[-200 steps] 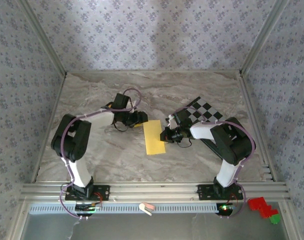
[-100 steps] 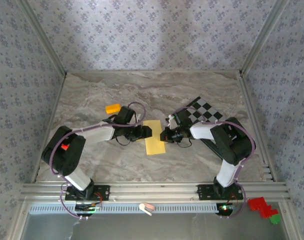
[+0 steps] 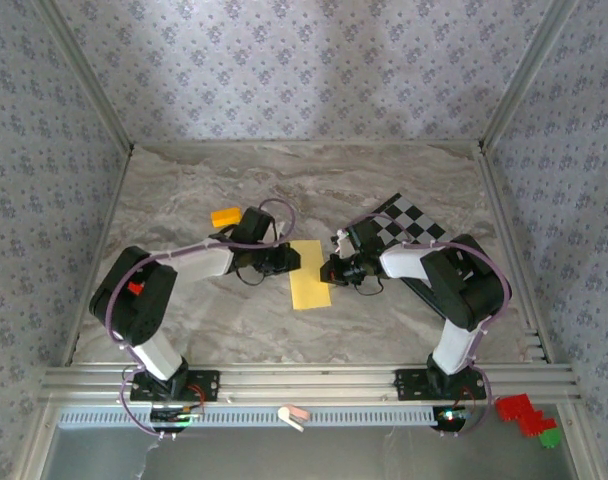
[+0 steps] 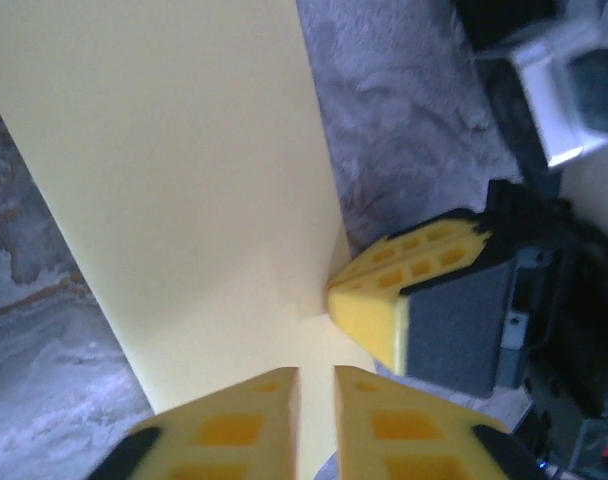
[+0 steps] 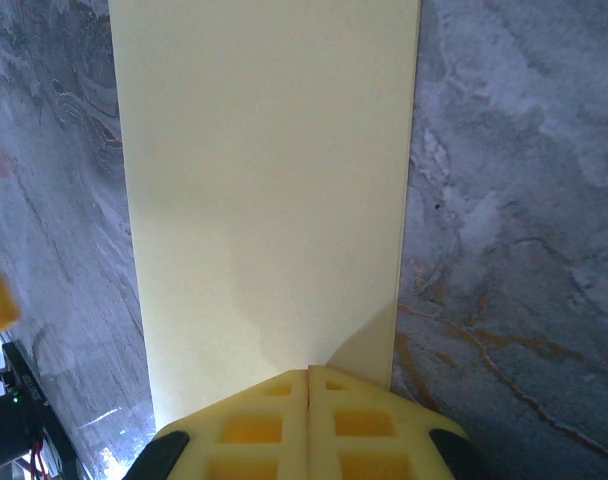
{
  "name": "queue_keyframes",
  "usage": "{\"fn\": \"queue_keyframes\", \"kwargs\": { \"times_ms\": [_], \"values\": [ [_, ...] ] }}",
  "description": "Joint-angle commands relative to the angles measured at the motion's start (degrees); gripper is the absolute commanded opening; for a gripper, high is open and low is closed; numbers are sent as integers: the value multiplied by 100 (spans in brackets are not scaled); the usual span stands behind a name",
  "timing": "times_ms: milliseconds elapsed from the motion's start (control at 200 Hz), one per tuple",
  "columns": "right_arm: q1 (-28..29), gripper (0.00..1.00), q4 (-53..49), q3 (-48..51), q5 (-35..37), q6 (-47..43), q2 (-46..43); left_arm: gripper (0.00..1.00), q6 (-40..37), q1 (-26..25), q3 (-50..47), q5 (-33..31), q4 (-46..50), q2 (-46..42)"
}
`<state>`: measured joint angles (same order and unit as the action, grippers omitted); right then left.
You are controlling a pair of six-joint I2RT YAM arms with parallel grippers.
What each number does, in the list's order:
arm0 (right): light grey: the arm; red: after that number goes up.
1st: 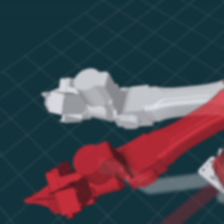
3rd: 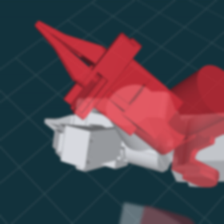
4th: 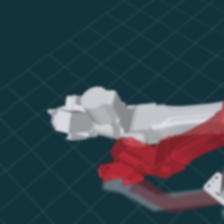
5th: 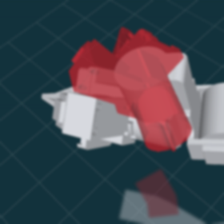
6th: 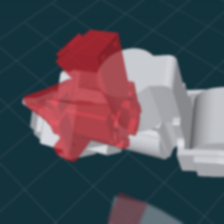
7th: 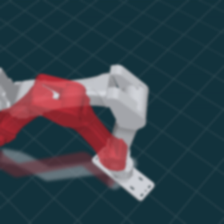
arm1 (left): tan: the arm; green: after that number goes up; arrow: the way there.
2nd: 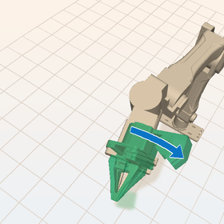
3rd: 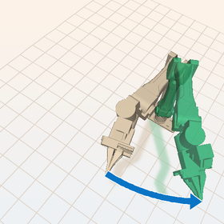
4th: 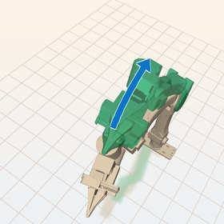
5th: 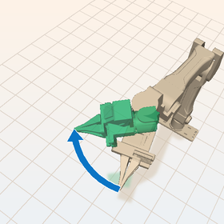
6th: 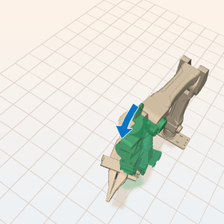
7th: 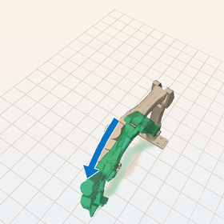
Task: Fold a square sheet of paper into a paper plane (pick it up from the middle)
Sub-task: First fold the square sheet of paper in half at the center of the table.
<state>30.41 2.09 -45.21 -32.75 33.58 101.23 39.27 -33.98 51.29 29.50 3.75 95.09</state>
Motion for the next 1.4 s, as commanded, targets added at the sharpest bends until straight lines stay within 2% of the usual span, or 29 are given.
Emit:
{"fn": "queue_keyframes", "kwargs": {
  "times_ms": [0, 60, 285, 565, 825, 949, 1129, 1394],
  "values": [
    [7, 0, -1057, 286, 902, -65, 345, 5, -162, 164, 208, 76, 32, 229],
    [2, 0, -1055, 276, 894, -74, 340, 0, -181, 238, 270, 149, 27, 305],
    [4, 0, -1015, 286, 885, -52, 379, 0, -410, 434, 608, 283, 196, 673],
    [-10, 0, -1011, 320, 893, -56, 349, 0, -331, 549, 441, 460, -114, 1020],
    [-21, 0, -998, 338, 913, -36, 360, 0, -37, 360, -179, 475, -379, 107],
    [-9, 0, -987, 348, 919, -20, 362, 0, 354, 221, -694, 478, -738, -271],
    [-14, 0, -966, 329, 913, -20, 389, 0, 839, -85, -1040, 530, -1262, -213],
    [16, 0, -942, 351, 920, -17, 395, 0, 1032, -128, -1225, 448, -1456, -58]
  ]
}}
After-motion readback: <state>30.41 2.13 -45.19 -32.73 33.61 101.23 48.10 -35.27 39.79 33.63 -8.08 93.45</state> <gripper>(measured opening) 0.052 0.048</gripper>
